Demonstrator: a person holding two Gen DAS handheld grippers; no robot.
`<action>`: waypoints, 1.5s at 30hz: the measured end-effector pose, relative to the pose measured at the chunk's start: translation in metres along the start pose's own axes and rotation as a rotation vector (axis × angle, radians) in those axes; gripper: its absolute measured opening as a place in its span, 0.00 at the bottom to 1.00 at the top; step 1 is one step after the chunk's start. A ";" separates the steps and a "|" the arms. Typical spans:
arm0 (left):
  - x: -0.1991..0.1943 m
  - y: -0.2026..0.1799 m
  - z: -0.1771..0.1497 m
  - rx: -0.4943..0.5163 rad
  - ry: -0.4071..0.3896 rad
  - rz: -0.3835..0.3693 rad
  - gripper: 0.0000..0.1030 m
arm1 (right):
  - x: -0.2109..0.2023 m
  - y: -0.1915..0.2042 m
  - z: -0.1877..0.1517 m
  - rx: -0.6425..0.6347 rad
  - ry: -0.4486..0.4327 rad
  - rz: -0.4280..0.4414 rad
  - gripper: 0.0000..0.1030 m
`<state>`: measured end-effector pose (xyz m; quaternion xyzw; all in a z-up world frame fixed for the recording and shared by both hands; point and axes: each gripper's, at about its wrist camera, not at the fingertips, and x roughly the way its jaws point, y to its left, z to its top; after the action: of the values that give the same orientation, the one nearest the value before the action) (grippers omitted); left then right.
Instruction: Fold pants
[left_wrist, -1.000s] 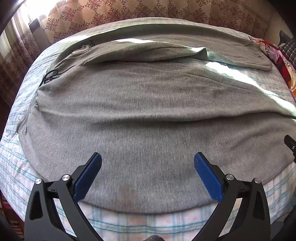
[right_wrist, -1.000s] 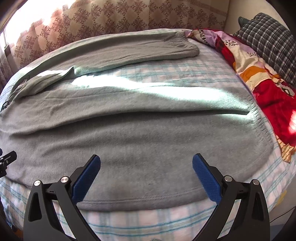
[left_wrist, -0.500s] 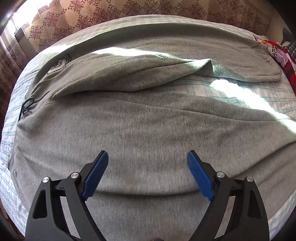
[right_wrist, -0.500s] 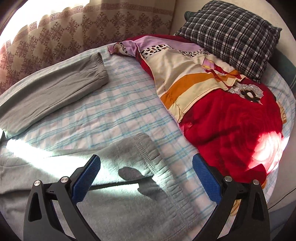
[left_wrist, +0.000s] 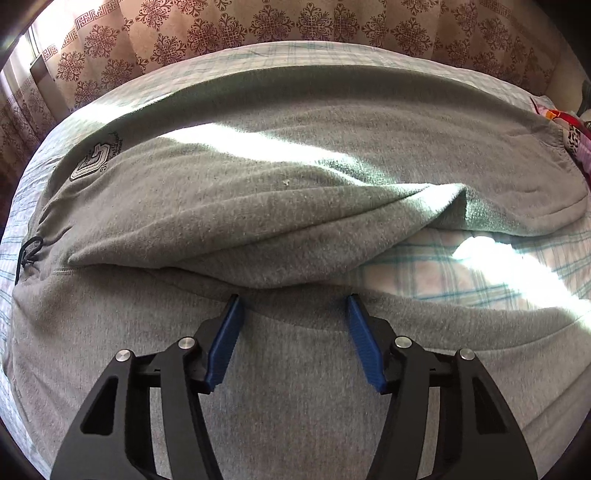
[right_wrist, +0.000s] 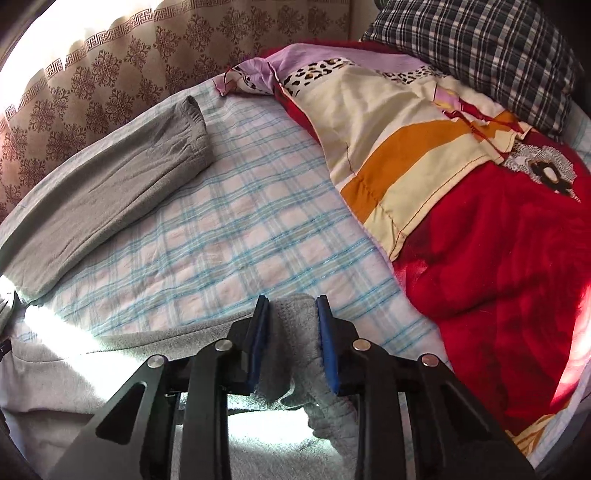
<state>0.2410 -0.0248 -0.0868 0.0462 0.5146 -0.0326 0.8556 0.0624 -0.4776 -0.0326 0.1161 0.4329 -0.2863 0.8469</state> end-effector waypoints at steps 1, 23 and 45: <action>0.001 0.000 0.002 0.000 -0.009 0.004 0.58 | 0.003 0.001 0.002 -0.005 0.001 -0.009 0.25; -0.043 0.014 0.022 0.124 -0.153 -0.047 0.61 | 0.033 0.077 0.086 0.026 0.005 0.173 0.68; -0.005 0.039 0.014 0.135 -0.063 -0.093 0.18 | 0.095 0.103 0.108 0.106 0.072 0.112 0.14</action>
<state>0.2548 0.0127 -0.0747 0.0787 0.4857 -0.1085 0.8638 0.2387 -0.4784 -0.0496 0.1952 0.4401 -0.2567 0.8380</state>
